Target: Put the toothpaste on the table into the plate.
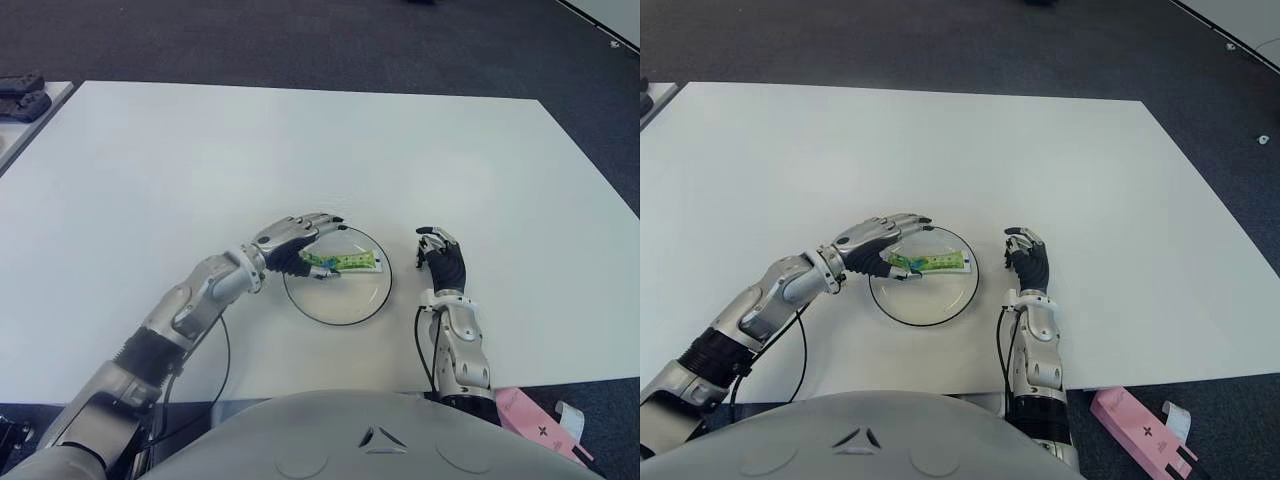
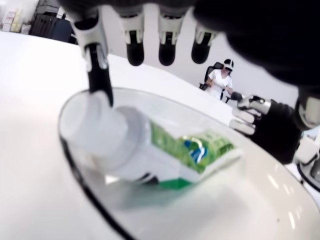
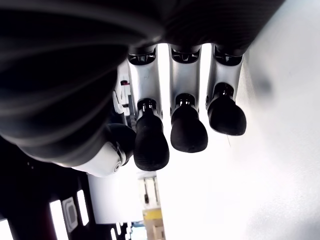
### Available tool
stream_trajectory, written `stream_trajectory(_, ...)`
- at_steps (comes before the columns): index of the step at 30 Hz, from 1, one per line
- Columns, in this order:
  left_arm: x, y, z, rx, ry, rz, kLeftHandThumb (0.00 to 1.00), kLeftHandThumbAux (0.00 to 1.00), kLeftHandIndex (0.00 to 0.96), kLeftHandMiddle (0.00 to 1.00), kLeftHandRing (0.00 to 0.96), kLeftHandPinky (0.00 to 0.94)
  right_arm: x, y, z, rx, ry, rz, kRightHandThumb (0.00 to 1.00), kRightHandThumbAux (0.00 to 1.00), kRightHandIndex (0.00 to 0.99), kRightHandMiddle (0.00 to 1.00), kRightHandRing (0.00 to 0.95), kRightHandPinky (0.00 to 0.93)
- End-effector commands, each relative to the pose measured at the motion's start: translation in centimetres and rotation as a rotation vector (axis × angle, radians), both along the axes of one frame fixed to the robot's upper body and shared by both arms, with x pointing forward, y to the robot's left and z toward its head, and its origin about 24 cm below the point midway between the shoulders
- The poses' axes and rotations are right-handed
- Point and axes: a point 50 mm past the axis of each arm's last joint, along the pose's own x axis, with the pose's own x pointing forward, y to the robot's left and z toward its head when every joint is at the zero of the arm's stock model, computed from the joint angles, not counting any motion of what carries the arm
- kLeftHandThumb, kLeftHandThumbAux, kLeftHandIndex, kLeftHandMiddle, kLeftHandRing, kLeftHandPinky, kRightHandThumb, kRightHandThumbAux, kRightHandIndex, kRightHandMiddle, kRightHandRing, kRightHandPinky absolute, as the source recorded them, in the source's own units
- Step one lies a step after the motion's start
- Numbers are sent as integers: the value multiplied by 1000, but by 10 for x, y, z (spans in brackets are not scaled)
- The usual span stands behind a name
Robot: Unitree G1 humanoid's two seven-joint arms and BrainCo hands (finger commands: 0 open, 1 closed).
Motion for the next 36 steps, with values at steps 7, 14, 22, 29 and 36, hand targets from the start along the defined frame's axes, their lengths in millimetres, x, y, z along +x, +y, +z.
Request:
stream_trajectory(7, -2, 7, 4, -126, -21, 82, 136, 340, 0, 0, 0, 0, -11, 1, -18, 31, 113, -3, 701, 727, 437, 780, 775, 764)
stream_trajectory(14, -1, 12, 7, -203, -42, 171, 147, 358, 0, 0, 0, 22, -11, 1, -19, 29, 114, -2, 701, 727, 437, 779, 775, 768)
stream_trajectory(22, -4, 21, 1, -442, -32, 453, 122, 578, 0, 0, 8, 131, -11, 1, -19, 29, 117, -1, 702, 727, 437, 785, 780, 783)
stream_trajectory(29, -10, 26, -6, -625, 48, 695, 59, 833, 85, 136, 121, 188, -11, 0, -20, 29, 121, 0, 702, 727, 437, 788, 784, 782)
stream_trajectory(36, -19, 40, -20, -818, 171, 869, 4, 958, 288, 295, 254, 298, -10, 0, -21, 25, 127, -8, 702, 727, 437, 789, 784, 777)
